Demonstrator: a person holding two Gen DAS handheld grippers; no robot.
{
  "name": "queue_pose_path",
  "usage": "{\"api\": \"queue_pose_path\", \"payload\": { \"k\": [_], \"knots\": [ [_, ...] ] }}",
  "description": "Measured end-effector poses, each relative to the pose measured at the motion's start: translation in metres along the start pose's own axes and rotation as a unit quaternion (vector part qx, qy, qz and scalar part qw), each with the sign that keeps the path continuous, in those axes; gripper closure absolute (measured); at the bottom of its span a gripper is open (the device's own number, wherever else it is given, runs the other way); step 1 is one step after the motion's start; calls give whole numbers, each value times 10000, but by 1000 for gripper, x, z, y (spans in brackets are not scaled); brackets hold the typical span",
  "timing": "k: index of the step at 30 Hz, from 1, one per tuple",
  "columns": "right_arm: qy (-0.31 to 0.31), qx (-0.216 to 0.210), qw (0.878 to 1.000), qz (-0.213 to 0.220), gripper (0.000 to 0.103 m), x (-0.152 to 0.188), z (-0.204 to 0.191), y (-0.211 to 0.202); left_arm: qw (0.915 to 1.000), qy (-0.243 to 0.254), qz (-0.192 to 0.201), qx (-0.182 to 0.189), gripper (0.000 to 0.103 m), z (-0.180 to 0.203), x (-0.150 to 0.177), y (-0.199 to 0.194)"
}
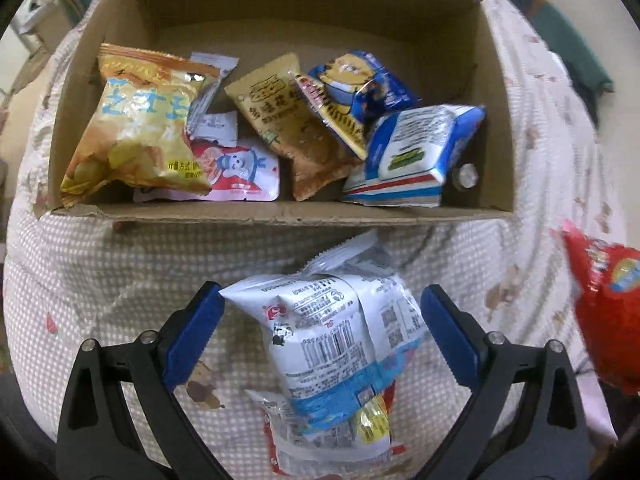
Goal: Organize snacks
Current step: 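Grasp the white-blue bag with the left gripper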
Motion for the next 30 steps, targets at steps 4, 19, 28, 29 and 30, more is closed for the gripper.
{"api": "queue_pose_path", "payload": {
  "k": [4,19,28,29,30],
  "knots": [
    [33,106,9999,59,47,-2,5,-2,9995,130,-256,-156,5,12,11,25],
    [-201,203,9996,6,47,1,-3,4,9988,319,-318,166,58,20,17,31],
    [-180,71,9997,128,47,1,-6,-3,9975,570,152,399,62,5,6,-28],
    [-197,61,9997,135,47,1,-7,-4,9970,602,214,435,62,1,7,-38],
    [-225,48,9996,141,47,1,-9,-4,9968,614,236,464,62,-3,5,-42]
  ]
}}
Point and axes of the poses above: each gripper's, at about its wrist camera, not at the fingertips, and y roughly the way its jaws point, z to its right, x to its underside, the point moved 2 cm from there along y, roughly the way its jaws point, and after that the axes turned 14 degrees about z, right-handed, at the moved point
